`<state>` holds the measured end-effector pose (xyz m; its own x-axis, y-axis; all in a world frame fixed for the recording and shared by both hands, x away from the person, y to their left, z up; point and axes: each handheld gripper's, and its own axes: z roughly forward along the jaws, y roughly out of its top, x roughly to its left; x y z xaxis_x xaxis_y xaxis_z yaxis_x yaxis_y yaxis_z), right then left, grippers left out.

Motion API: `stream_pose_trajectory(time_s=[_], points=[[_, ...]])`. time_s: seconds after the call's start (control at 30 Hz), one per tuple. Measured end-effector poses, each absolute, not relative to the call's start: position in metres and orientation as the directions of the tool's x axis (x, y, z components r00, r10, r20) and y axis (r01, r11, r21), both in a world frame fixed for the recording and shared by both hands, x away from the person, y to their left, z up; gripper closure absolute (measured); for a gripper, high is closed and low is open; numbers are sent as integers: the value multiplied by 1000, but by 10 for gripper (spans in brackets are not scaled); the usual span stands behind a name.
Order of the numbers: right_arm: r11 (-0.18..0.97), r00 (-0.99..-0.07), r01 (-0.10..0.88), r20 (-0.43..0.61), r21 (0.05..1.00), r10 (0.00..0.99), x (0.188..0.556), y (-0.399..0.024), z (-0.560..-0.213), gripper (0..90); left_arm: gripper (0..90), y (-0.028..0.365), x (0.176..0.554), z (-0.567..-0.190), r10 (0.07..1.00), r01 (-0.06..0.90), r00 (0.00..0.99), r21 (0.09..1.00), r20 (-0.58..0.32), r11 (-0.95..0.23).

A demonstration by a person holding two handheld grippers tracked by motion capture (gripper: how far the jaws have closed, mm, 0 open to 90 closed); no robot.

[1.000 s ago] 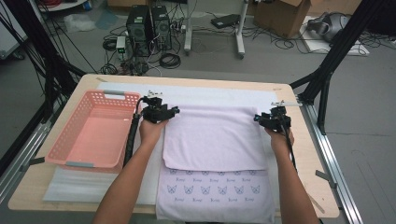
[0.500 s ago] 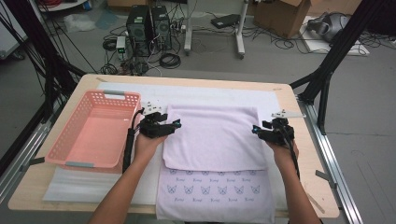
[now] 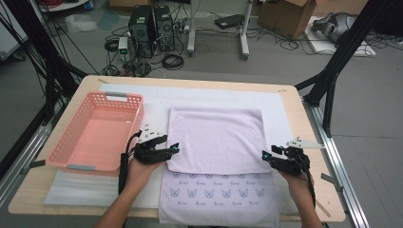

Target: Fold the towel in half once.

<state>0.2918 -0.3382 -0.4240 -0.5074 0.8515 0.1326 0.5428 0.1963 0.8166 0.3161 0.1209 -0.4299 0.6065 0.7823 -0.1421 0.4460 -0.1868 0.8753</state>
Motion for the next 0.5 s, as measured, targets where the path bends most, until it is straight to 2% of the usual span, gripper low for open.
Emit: stream_pose_trajectory(time_s=[0.1, 0.3, 0.5], points=[[204, -509, 547, 130, 812, 851, 289, -338, -427, 470, 476, 124, 310, -435, 788, 457, 603, 864, -127, -211], [225, -493, 563, 105, 795, 864, 273, -339, -434, 482, 476, 131, 289, -440, 784, 500, 598, 842, -166, -203], [248, -496, 557, 78, 792, 865, 262, -342, -434, 504, 492, 134, 276, -447, 778, 517, 608, 823, -161, -234]])
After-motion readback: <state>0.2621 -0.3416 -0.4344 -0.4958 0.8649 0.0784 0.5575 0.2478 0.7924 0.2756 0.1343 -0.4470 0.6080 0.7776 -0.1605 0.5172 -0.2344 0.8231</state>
